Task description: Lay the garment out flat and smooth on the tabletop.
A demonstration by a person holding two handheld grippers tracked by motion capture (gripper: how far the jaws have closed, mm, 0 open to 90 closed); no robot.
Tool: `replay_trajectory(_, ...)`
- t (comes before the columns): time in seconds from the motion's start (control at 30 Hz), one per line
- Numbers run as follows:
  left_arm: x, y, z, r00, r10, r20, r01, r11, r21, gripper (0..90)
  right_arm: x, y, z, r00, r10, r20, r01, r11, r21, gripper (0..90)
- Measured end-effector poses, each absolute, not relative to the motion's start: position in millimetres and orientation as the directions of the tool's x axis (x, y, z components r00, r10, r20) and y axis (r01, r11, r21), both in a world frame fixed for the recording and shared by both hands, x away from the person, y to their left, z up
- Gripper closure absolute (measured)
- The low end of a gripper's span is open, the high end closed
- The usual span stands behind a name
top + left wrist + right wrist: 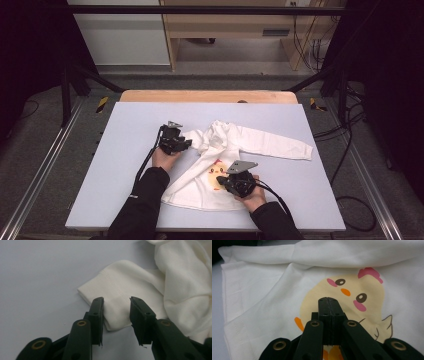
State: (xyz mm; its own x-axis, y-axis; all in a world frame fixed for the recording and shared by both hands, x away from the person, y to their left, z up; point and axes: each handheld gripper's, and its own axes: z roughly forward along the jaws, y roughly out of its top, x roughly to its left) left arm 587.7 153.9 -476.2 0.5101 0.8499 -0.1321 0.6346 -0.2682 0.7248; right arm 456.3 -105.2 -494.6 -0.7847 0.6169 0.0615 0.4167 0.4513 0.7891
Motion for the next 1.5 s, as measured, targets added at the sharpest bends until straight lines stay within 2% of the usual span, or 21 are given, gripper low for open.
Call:
replay_trajectory(0.2,587,151,-476,0.513,0.847,-0.136,0.637,-0.269,0.723,81.0,456,-105,-495,-0.785,0.617,0.061,0.416,0.452,0.789,90.0)
replay_trajectory(0.3,586,151,-475,0.517,0.846,-0.127,0.63,-0.276,0.726,83.3,456,-105,-495,-0.785,0.617,0.061,0.416,0.451,0.789,90.0)
replay_trajectory(0.63,568,171,-432,0.535,0.839,-0.1,0.539,-0.248,0.805,84.3,456,-105,-495,-0.785,0.616,0.062,0.417,0.451,0.789,90.0)
replay_trajectory(1.0,553,233,-391,0.467,0.881,-0.08,0.493,-0.184,0.85,84.5,456,-105,-495,-0.785,0.616,0.062,0.416,0.451,0.789,90.0)
replay_trajectory(1.23,543,277,-381,0.396,0.916,-0.061,0.496,-0.157,0.854,84.6,456,-105,-495,-0.785,0.617,0.063,0.417,0.451,0.789,90.0)
replay_trajectory(1.5,537,318,-387,0.309,0.95,-0.038,0.523,-0.137,0.841,84.6,457,-105,-495,-0.784,0.617,0.066,0.42,0.449,0.789,90.0)
